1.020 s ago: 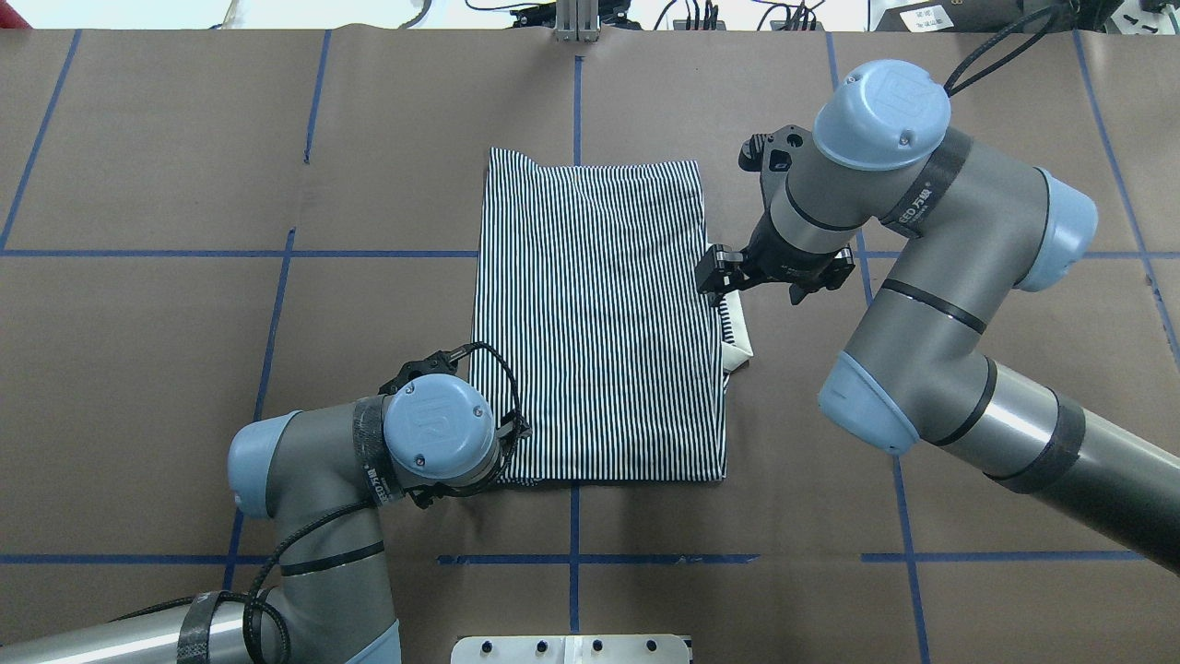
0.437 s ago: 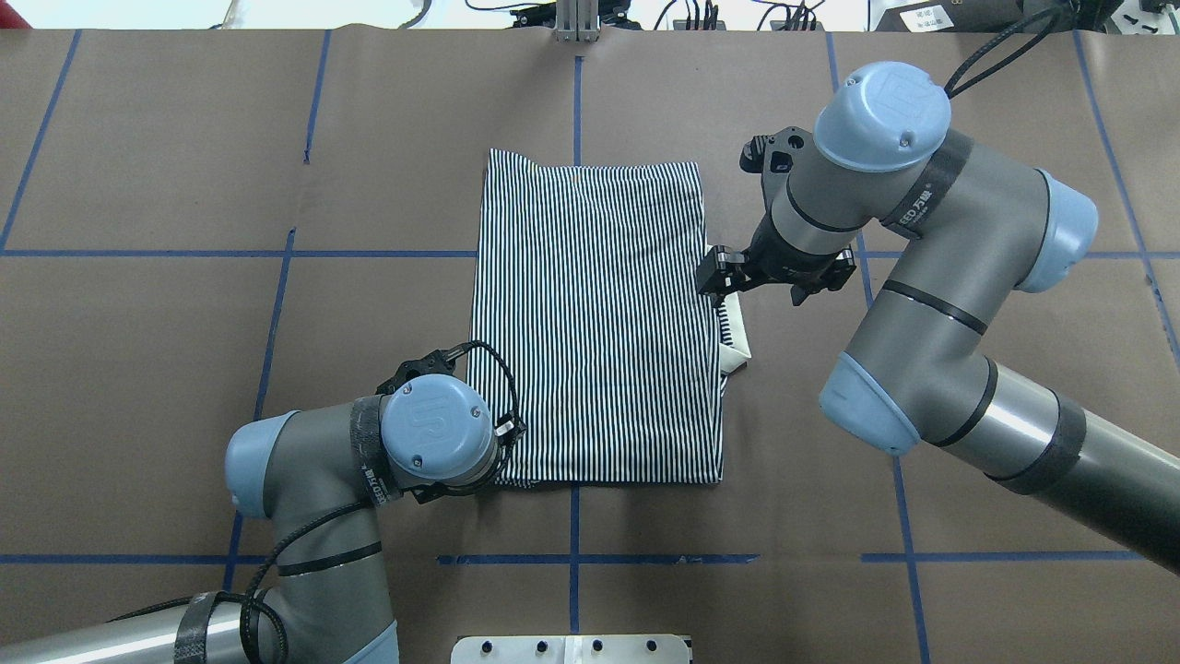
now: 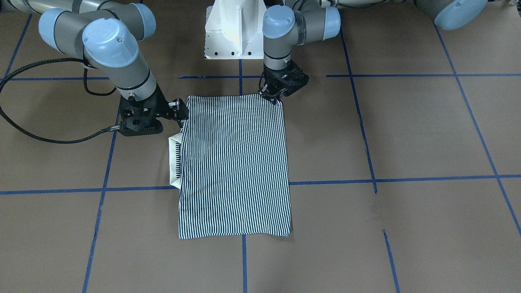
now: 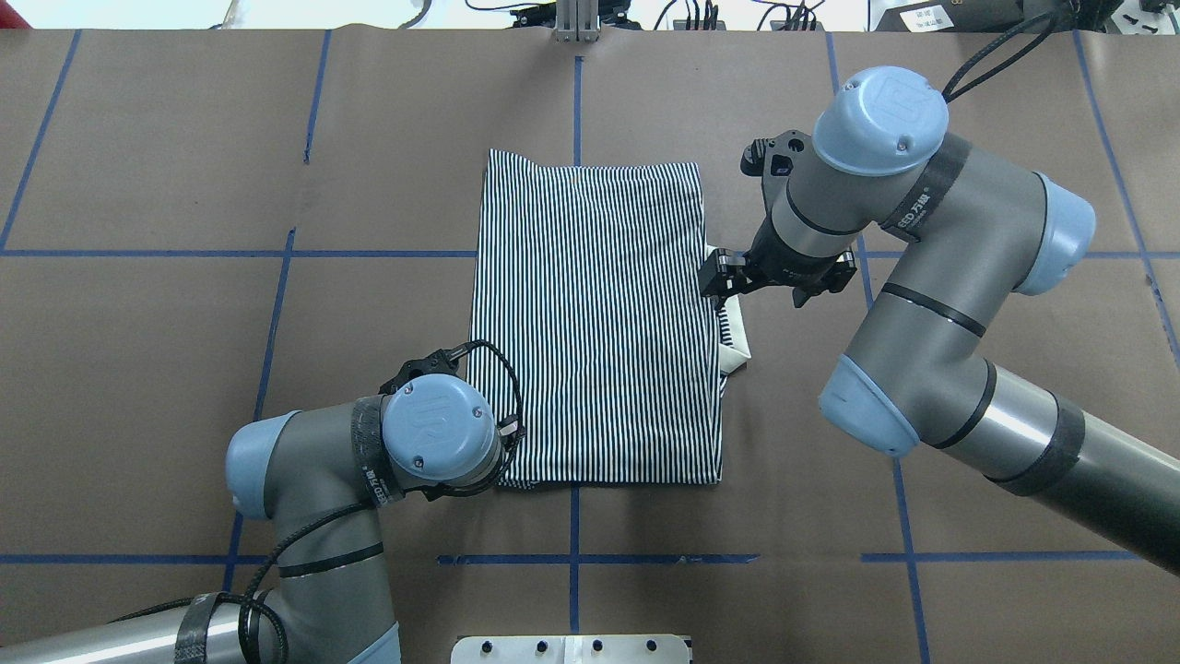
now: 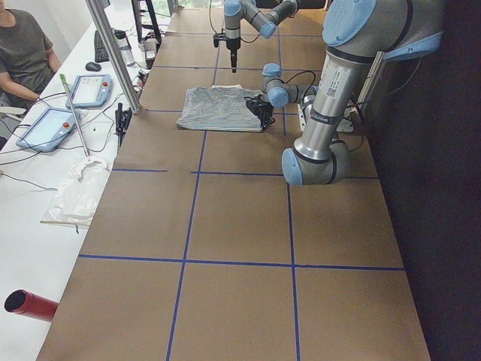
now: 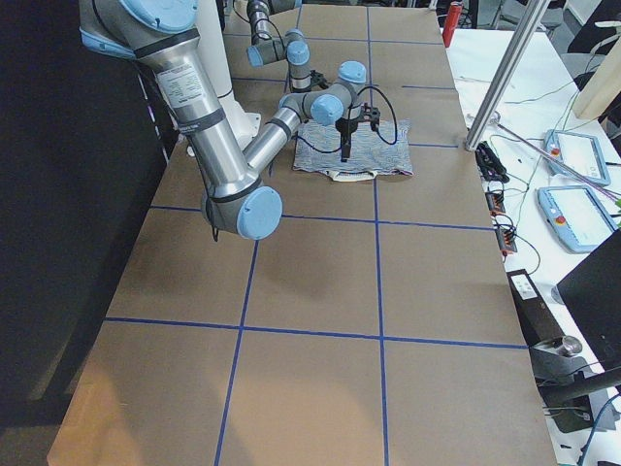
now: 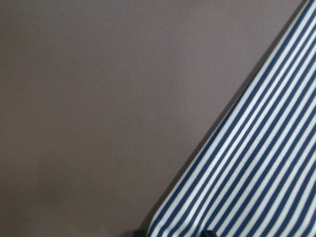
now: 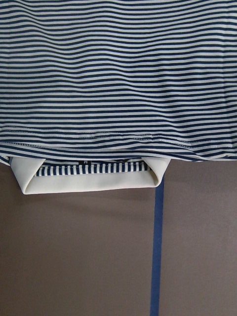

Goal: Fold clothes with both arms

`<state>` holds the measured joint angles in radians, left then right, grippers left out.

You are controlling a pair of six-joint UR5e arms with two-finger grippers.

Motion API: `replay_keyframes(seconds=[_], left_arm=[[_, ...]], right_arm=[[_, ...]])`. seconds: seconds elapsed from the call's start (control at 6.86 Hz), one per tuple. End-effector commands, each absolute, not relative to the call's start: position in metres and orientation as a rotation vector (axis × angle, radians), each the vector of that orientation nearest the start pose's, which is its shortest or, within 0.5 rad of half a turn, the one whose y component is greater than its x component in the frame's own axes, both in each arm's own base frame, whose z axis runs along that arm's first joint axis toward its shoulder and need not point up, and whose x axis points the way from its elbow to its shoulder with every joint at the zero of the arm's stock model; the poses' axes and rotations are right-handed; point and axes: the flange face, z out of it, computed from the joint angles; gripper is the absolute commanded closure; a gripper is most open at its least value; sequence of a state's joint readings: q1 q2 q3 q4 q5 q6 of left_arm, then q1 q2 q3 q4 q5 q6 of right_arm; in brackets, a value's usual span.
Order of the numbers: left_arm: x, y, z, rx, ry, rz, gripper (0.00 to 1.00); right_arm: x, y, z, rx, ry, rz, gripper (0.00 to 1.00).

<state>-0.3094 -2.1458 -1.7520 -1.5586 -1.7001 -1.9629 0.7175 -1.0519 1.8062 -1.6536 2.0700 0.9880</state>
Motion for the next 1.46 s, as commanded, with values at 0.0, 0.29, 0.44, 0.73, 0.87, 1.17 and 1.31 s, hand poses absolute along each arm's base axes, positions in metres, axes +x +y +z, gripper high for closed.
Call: replay_keyframes(seconds=[0.0,0.29,0.44,0.73,0.87,1.17,1.31], left_arm=[[0.588,-0.314,0.256,-0.150,0.750,-0.602,1.00],[0.560,-0.307,0.249,-0.127,0.783,-0.548,1.00],[0.544,-0.301,0.248,-0.120,0.791,-0.528,1.00],[0.540,-0.299,0.240,-0.113,0.809,-0.501,1.00],[0.541,-0.299,0.237,-0.113,0.814,-0.498,1.00],[0.541,-0.299,0.237,-0.115,0.814,-0.497,1.00],[0.541,-0.299,0.234,-0.115,0.818,-0.497,1.00]], right_arm=[[-0.418,-0.478,0.270,0.016,-0.813,-0.041,0.00],[-0.427,-0.469,0.267,-0.033,-0.821,0.038,0.00],[-0.444,-0.454,0.258,-0.096,-0.826,0.133,0.00],[-0.493,-0.402,0.246,-0.189,-0.916,0.366,0.00],[-0.532,-0.363,0.243,-0.206,-0.927,0.482,0.00],[-0.562,-0.341,0.264,-0.268,-0.846,0.650,0.00],[-0.567,-0.333,0.275,-0.282,-0.772,0.671,0.00]])
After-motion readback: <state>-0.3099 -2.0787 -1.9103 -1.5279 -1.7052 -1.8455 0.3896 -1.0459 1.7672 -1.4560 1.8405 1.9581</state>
